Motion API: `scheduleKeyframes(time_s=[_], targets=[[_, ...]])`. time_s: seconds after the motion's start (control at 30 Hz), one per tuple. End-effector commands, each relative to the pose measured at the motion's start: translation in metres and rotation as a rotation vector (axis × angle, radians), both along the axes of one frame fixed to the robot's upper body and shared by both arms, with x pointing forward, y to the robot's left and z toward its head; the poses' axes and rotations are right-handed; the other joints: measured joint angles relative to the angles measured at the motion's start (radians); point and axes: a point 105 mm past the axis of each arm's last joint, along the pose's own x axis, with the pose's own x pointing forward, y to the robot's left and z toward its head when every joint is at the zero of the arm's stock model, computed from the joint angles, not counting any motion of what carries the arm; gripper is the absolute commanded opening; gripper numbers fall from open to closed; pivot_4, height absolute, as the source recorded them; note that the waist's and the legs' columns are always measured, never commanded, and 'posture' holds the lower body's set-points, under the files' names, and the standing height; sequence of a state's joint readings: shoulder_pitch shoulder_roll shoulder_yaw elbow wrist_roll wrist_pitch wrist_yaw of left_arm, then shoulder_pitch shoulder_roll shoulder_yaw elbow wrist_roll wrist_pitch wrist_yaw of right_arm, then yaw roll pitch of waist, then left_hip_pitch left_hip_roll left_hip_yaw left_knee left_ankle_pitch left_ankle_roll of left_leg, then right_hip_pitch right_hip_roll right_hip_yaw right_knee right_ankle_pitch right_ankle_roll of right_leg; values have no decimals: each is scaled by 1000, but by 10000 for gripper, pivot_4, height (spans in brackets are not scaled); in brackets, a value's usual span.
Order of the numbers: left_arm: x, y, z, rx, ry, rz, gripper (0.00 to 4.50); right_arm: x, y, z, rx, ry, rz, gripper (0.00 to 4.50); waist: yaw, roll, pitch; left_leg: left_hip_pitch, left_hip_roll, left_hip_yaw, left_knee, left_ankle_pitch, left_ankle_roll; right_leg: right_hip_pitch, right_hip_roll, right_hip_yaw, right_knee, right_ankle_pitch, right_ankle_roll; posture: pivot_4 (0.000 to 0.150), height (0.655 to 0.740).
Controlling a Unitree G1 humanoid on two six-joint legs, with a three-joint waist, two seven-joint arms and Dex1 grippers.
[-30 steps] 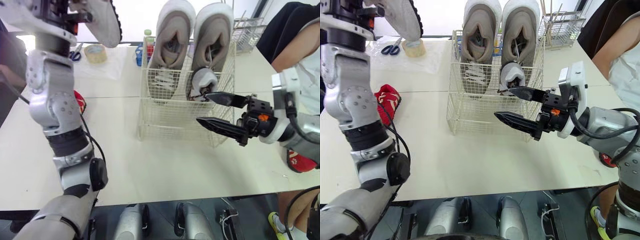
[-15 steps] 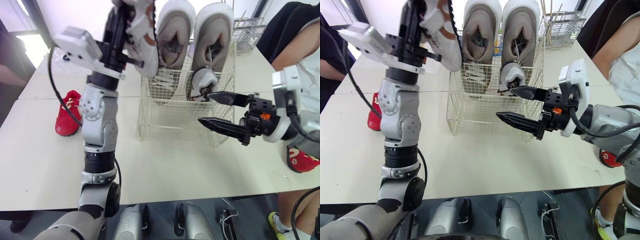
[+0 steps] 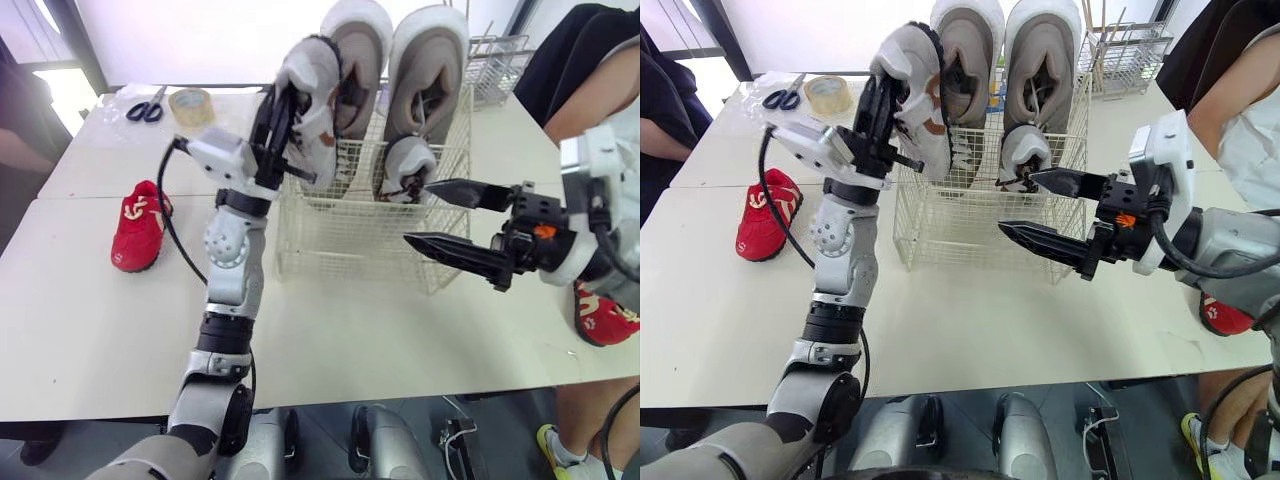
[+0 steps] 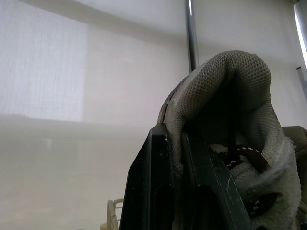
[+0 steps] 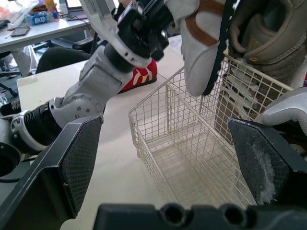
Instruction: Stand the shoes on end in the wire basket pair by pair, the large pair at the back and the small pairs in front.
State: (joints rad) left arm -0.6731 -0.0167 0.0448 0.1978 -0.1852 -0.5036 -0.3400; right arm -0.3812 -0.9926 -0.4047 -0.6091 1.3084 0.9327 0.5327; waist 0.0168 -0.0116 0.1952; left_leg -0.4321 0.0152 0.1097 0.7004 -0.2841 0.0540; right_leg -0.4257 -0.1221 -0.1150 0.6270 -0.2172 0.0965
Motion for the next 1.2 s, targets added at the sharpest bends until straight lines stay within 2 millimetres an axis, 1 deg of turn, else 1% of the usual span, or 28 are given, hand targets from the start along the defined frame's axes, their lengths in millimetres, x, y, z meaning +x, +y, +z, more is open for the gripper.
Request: scheduleKeyframes(time_s=[0.03,0.17,0.33,0.47,0.53,0.6,0.63,0.77,0.87,0.9,1.0,1.13,1.2], targets=[[-3,-11,-5,11,-40,3,458,-8,1,8,-6,-46,3,45000,1,0,0,0,0,0,0,0,0,0,0,0,0,0,0,1500,7400],[0,-18,-20,30,-24,11,458,-9,2,7,-4,-42,1,45000,1,0,0,0,0,0,0,0,0,0,0,0,0,0,0,1500,7400],[0,-26,-43,99,-8,32,458,-10,2,5,-1,-36,0,45000,5,0,-1,0,0,0,0,0,1,0,-1,0,0,0,0,1500,7400],[0,-26,-57,147,0,66,458,-11,2,5,0,-35,0,45000,28,0,-3,0,0,0,0,0,1,0,-1,-1,0,1,-1,1500,7400],[-2,-25,-63,157,7,74,458,-11,2,5,0,-35,1,45000,28,0,-3,0,0,-1,1,0,1,1,-2,-1,-1,1,-1,1500,7400],[-3,-22,-69,164,24,77,7393,-10,2,4,-1,-34,1,45000,28,0,-4,0,0,-1,1,-1,1,2,-2,-1,-3,1,-2,1500,7400],[-3,-21,-72,165,34,77,10130,-10,1,4,-1,-33,1,45000,28,0,-5,0,0,-1,1,-1,1,2,-2,-1,-3,1,-2,1500,7400],[-3,-20,-83,161,80,59,29485,-10,1,3,-1,-31,3,45000,31,1,-7,0,0,-1,1,-1,1,3,-2,-2,-3,1,-2,1500,7400],[-3,-19,-84,157,91,51,44281,-10,2,3,-2,-30,7,45000,37,1,-7,0,0,-1,1,0,2,3,-2,-2,-5,2,-3,1500,7400],[-4,-18,-83,156,91,51,44757,-10,2,3,-1,-29,8,45000,37,1,-7,0,0,-1,1,-1,2,4,-2,-3,-6,2,-3,1500,7400],[-2,-6,-69,123,93,52,44757,-9,0,2,-4,-25,1,45000,40,2,-7,0,0,-1,1,-1,3,5,-2,-3,-9,2,-4,1500,7400],[-11,9,-52,114,131,-49,44757,-10,-9,5,-2,-28,-31,45000,28,2,-7,0,0,-1,1,-1,3,4,-2,-3,-9,2,-4,1500,7400],[-17,25,-37,126,148,-87,44757,-10,-18,9,14,-32,-65,45000,22,2,-6,-2,0,-1,0,-1,3,3,-2,-2,-9,3,-3,1500,7400]])
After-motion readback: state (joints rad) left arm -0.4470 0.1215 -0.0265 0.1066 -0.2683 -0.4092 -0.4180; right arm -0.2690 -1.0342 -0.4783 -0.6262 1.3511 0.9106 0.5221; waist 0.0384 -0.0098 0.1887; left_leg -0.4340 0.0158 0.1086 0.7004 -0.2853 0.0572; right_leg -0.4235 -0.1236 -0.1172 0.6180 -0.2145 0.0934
